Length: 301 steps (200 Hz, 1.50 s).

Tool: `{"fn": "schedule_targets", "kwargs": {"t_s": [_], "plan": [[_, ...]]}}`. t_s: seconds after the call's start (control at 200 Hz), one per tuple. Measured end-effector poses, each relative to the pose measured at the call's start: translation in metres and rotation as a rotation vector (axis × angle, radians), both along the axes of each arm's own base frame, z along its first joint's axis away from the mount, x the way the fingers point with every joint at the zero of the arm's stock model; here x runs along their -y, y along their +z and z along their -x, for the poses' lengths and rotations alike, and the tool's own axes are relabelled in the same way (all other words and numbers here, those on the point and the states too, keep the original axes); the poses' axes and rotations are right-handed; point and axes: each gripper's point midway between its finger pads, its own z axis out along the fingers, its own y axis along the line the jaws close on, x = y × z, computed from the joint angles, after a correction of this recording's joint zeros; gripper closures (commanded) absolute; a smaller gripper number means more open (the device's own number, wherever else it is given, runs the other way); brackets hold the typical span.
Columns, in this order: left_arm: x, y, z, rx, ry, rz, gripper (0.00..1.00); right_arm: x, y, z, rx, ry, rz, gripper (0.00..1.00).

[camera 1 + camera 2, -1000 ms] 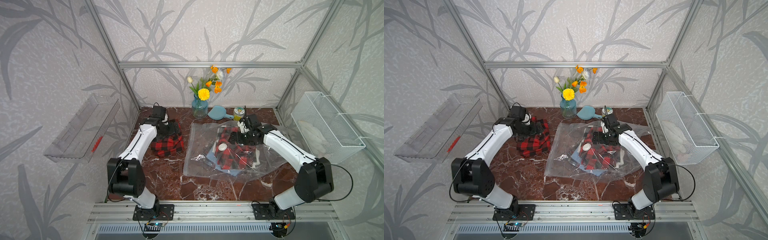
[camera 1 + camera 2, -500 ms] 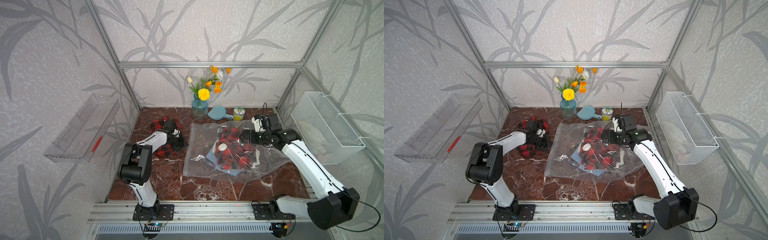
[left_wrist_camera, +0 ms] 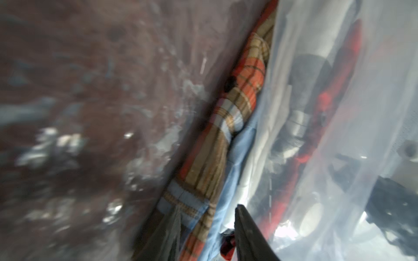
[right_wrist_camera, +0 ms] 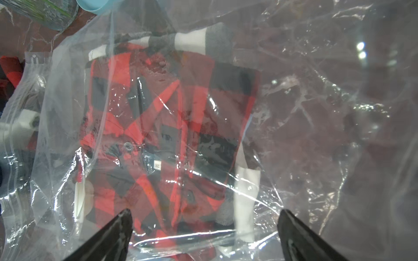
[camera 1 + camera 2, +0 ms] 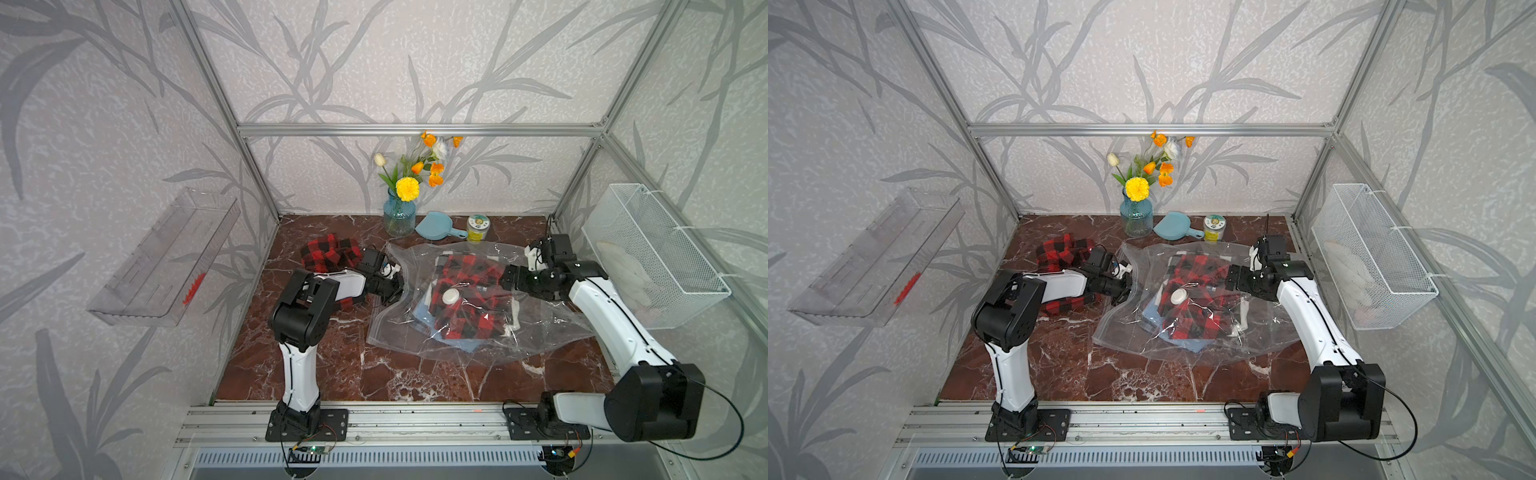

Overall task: Take the shirt out of the vacuum bag
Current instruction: Take out the shirt from the vacuum bag.

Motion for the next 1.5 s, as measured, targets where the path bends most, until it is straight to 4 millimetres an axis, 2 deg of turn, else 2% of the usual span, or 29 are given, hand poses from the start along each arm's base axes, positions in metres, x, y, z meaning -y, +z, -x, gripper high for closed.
{"fn": "schedule_targets", "kwargs": {"t_s": [0.105,0.38,0.615,0.98,1.14,1.185,1.265,1.359,1.504], "plan": [[0.012,0.013,0.000,0.031,-0.020,0.044,0.59,0.000,0.000,0.000,0.001,0.004,0.002,0.01],[0.039,0.027,0.014,0.041,-0.082,0.106,0.67,0.001,-0.002,0.001,-0.004,0.011,0.004,0.01],[0.060,0.044,0.026,0.060,-0.130,0.166,0.68,0.001,-0.006,0.002,-0.015,0.015,0.007,0.01],[0.065,0.040,0.035,0.048,-0.152,0.156,0.68,0.000,-0.008,0.002,-0.022,0.025,0.000,0.01],[0.078,0.044,0.035,0.061,-0.180,0.164,0.69,-0.003,-0.014,0.003,-0.037,0.032,-0.013,0.00],[0.083,0.045,0.036,0.064,-0.189,0.166,0.72,-0.003,-0.015,0.003,-0.040,0.032,-0.015,0.00],[0.088,0.045,0.037,0.063,-0.201,0.164,0.88,-0.004,-0.016,0.003,-0.041,0.035,-0.020,0.00],[0.090,0.045,0.039,0.065,-0.213,0.160,0.99,-0.005,-0.016,0.003,-0.041,0.037,-0.025,0.00],[0.090,0.047,0.040,0.068,-0.216,0.158,1.00,-0.006,-0.017,0.003,-0.043,0.039,-0.030,0.00]]}}
